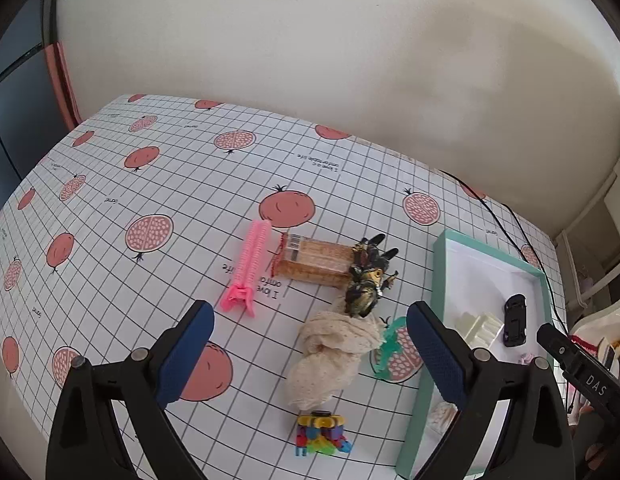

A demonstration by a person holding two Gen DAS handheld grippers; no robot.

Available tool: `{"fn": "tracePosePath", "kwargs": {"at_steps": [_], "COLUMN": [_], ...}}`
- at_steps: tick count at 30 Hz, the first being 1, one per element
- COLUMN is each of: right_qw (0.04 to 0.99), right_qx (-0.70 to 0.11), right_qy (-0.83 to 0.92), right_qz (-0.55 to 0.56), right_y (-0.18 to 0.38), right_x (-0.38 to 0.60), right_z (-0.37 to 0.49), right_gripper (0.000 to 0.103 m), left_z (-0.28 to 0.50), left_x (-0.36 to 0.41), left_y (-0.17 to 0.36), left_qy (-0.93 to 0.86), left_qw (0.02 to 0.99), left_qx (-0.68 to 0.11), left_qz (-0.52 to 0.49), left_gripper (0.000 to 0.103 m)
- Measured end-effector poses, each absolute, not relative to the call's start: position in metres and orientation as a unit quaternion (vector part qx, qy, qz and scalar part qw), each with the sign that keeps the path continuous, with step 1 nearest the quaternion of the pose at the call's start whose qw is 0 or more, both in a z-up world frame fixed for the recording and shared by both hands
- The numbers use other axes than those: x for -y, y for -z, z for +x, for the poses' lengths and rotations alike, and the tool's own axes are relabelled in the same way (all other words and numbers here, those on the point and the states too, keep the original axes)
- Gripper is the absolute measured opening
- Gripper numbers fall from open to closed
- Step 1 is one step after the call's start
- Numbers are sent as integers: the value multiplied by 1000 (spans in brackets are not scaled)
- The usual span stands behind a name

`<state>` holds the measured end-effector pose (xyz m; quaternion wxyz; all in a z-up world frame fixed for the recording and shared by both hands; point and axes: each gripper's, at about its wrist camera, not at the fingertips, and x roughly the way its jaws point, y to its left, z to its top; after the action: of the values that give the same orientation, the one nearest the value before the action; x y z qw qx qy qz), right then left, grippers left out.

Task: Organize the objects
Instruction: 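Move both tools toward the cream lace cloth and green plastic figure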

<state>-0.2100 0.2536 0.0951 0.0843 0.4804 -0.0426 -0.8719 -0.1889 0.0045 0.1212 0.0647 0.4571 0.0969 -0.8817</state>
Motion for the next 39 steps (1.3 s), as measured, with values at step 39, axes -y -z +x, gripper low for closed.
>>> {"fn": "tracePosePath", "kwargs": {"at_steps": [39], "right_qw": [180], "right_qx": [-45], "right_qy": [827], "right_qz": [531], "right_y": [-79], "right_x": [-126], "right_z": [-186], "right_gripper": [89], "left_z": [-179], "left_x": [56], "left_y": [-76], "left_qy": [808], "left_qw": [59], "left_qx": [-137], "left_qz": [570], "left_gripper": [97]}}
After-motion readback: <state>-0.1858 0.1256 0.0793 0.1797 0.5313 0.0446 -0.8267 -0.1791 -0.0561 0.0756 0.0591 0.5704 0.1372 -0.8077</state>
